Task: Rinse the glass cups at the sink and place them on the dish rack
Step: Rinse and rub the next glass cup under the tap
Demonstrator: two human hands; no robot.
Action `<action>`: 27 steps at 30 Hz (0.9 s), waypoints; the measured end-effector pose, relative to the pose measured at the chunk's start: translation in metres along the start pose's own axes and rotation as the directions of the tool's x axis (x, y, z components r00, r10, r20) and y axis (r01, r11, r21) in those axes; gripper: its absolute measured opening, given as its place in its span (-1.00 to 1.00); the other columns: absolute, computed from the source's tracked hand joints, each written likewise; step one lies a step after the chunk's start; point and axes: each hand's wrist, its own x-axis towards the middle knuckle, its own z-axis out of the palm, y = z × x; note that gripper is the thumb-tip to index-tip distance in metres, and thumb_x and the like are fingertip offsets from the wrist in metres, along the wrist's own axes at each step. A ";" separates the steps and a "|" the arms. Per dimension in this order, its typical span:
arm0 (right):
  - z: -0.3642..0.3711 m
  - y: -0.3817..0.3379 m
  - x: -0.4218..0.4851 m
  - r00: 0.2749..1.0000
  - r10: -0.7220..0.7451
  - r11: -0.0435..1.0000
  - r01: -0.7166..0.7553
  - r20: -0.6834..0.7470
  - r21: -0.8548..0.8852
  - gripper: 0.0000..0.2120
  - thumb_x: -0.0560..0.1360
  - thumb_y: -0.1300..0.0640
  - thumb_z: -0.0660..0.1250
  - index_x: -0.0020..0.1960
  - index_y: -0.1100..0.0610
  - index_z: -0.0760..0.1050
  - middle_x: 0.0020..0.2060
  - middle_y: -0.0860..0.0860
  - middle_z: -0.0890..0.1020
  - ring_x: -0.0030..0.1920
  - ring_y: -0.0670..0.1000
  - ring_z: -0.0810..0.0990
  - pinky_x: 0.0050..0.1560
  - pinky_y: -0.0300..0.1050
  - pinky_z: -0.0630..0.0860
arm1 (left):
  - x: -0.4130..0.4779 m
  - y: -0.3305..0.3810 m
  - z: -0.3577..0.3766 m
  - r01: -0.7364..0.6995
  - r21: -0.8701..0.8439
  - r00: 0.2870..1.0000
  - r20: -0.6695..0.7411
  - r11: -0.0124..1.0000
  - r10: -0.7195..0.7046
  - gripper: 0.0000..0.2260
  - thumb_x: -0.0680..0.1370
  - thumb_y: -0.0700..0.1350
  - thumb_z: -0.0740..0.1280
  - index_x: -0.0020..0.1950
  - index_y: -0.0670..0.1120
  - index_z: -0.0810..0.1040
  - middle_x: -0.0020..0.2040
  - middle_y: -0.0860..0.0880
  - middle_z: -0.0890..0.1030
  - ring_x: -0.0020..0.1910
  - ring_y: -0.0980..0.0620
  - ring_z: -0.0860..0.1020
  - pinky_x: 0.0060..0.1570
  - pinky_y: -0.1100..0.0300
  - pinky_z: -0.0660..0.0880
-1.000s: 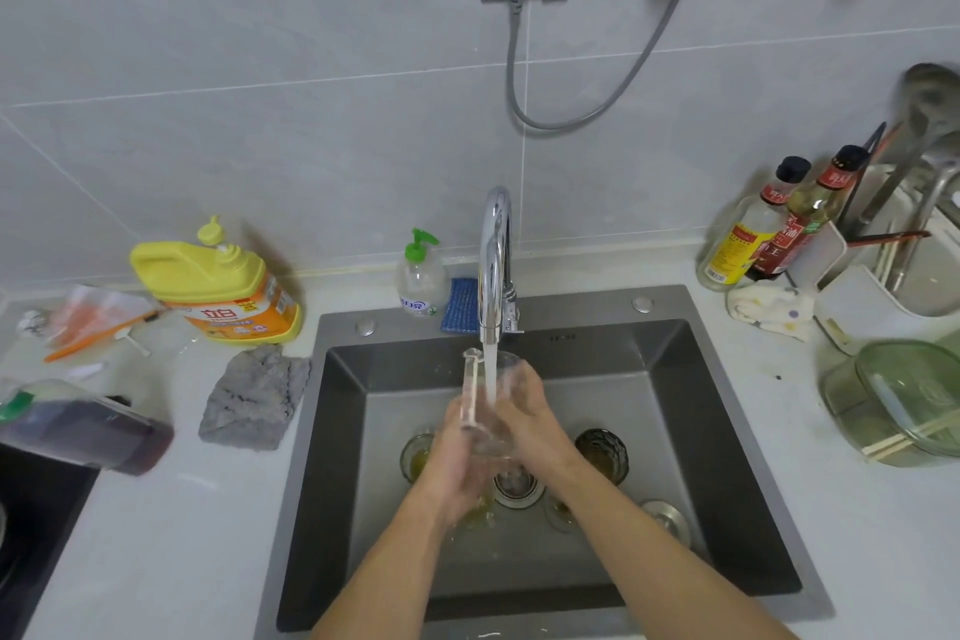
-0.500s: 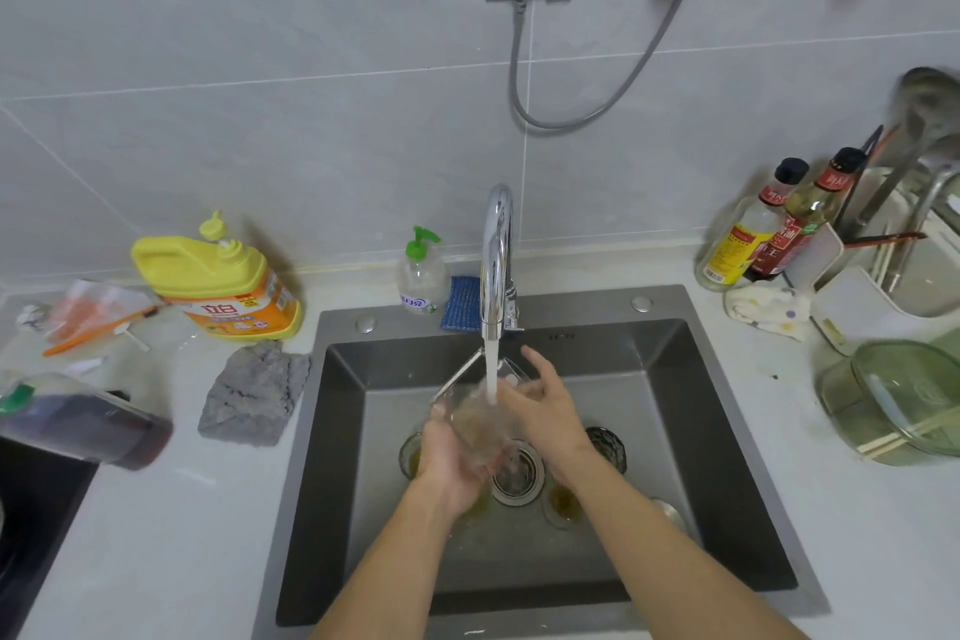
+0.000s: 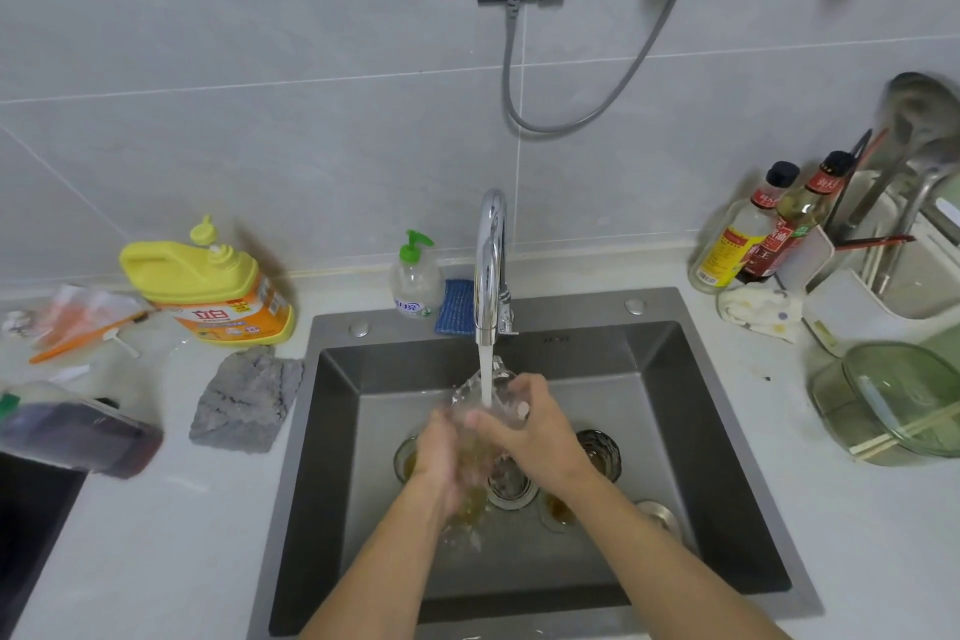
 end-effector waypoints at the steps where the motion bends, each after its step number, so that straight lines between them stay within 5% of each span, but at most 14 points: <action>1: 0.000 -0.001 0.002 1.000 -0.010 0.998 0.010 0.002 0.063 -0.36 0.35 -0.34 0.54 0.24 -0.11 0.34 0.19 -0.16 0.53 0.23 -0.01 0.56 0.16 -0.07 0.58 | -0.002 -0.001 -0.001 0.016 -0.002 1.000 0.010 1.000 -0.016 -0.44 0.77 0.14 -0.01 0.25 -0.22 0.64 -0.02 -0.25 0.73 0.08 -0.21 0.70 0.14 -0.11 0.61; 4: 0.004 -0.009 0.010 0.997 0.003 0.996 0.005 -0.083 0.090 -0.38 0.33 -0.33 0.55 0.21 -0.08 0.39 0.08 -0.14 0.57 0.15 -0.02 0.61 0.00 -0.10 0.66 | -0.007 -0.002 0.001 0.000 0.024 0.999 0.036 1.000 -0.001 -0.56 0.76 0.11 0.10 0.25 -0.16 0.65 0.03 -0.26 0.73 0.00 -0.21 0.72 -0.05 -0.11 0.69; 6: 0.010 -0.016 0.011 0.981 0.006 0.994 -0.026 -0.194 -0.102 -0.32 0.36 -0.48 0.37 0.24 -0.05 0.33 -0.04 -0.10 0.57 -0.02 0.02 0.67 -0.01 0.05 0.68 | -0.009 -0.003 0.005 -0.065 0.030 0.998 0.021 0.997 0.064 -0.61 0.73 0.16 0.16 0.30 -0.05 0.63 0.19 -0.21 0.69 0.10 -0.25 0.71 0.03 -0.21 0.69; 8: 0.017 -0.019 0.013 0.963 -0.070 0.938 -0.025 -0.259 -0.346 -0.45 0.54 -0.40 0.17 0.25 0.02 0.25 -0.12 -0.02 0.57 -0.13 0.13 0.68 -0.07 0.12 0.68 | 0.006 -0.012 0.007 -0.106 0.062 0.994 -0.029 0.992 0.108 -0.52 0.67 0.28 0.15 0.44 0.03 0.54 0.34 -0.16 0.61 0.24 -0.28 0.65 0.15 -0.25 0.65; 11: 0.013 -0.018 0.013 0.955 -0.272 0.817 0.162 -0.122 -0.553 -0.63 0.72 -0.19 -0.06 0.11 0.05 0.38 -0.20 -0.02 0.56 -0.16 0.10 0.64 -0.08 0.01 0.59 | 0.005 -0.012 -0.002 -0.011 -0.019 0.999 -0.053 1.000 0.010 -0.47 0.64 0.30 0.16 0.29 -0.08 0.60 0.16 -0.22 0.67 0.08 -0.22 0.68 -0.04 -0.14 0.69; 13: 0.001 -0.014 0.014 0.951 -0.301 0.784 0.286 0.064 -0.551 -0.58 0.69 -0.29 0.03 -0.06 -0.03 0.47 -0.25 -0.11 0.52 -0.21 -0.04 0.58 -0.11 -0.11 0.46 | 0.001 -0.007 -0.011 0.021 -0.009 1.000 0.012 1.000 -0.021 -0.54 0.73 0.13 0.09 0.25 -0.17 0.63 0.06 -0.26 0.68 -0.06 -0.20 0.66 -0.24 -0.05 0.67; 15: -0.009 -0.011 0.016 0.958 -0.241 0.864 0.285 0.156 -0.415 -0.48 0.54 -0.47 0.17 -0.16 -0.02 0.50 -0.32 -0.11 0.56 -0.33 -0.16 0.50 -0.19 -0.16 0.46 | 0.002 -0.007 -0.016 -0.008 0.012 0.999 0.046 1.000 0.007 -0.55 0.74 0.07 0.07 0.22 -0.16 0.67 0.01 -0.24 0.71 -0.09 -0.17 0.65 -0.29 0.02 0.65; 18: -0.002 -0.020 0.013 0.988 -0.148 0.911 0.149 0.032 -0.383 -0.29 0.29 -0.67 0.16 -0.28 0.02 0.45 -0.40 -0.06 0.56 -0.40 -0.11 0.48 -0.19 -0.05 0.60 | 0.000 -0.005 -0.010 -0.074 -0.076 0.996 0.051 0.994 0.078 -0.57 0.72 0.13 0.19 -0.06 -0.12 0.70 -0.08 -0.16 0.77 -0.15 -0.09 0.68 -0.17 0.01 0.61; 20: 0.009 -0.028 0.012 0.994 -0.099 0.904 0.072 -0.044 -0.422 -0.28 0.25 -0.67 0.15 -0.34 0.03 0.36 -0.44 -0.05 0.50 -0.42 -0.04 0.47 -0.18 0.02 0.61 | 0.004 -0.006 -0.003 -0.078 -0.151 0.995 0.050 0.986 0.087 -0.49 0.67 0.25 0.22 0.05 -0.18 0.69 -0.03 -0.17 0.76 -0.08 -0.13 0.71 -0.01 -0.05 0.60; 23: 0.011 -0.035 0.012 0.998 -0.062 0.908 0.068 0.029 -0.414 -0.36 0.41 -0.55 0.25 -0.39 0.02 0.35 -0.47 -0.05 0.47 -0.47 -0.04 0.45 -0.27 -0.01 0.58 | 0.008 -0.004 -0.006 -0.066 -0.179 0.996 0.044 0.982 0.075 -0.40 0.64 0.30 0.25 0.33 -0.21 0.60 0.01 -0.19 0.77 0.03 -0.18 0.74 0.20 -0.17 0.60; 27: -0.013 -0.026 0.018 0.993 -0.006 0.807 0.075 0.119 -0.585 -0.37 0.43 -0.59 0.16 -0.34 -0.03 0.48 -0.32 -0.01 0.60 -0.34 -0.01 0.52 -0.12 -0.02 0.60 | 0.017 -0.003 -0.013 -0.081 -0.080 0.993 0.079 0.994 0.088 -0.47 0.56 0.33 0.36 0.29 -0.05 0.66 0.07 -0.14 0.77 0.06 -0.13 0.74 0.05 -0.03 0.63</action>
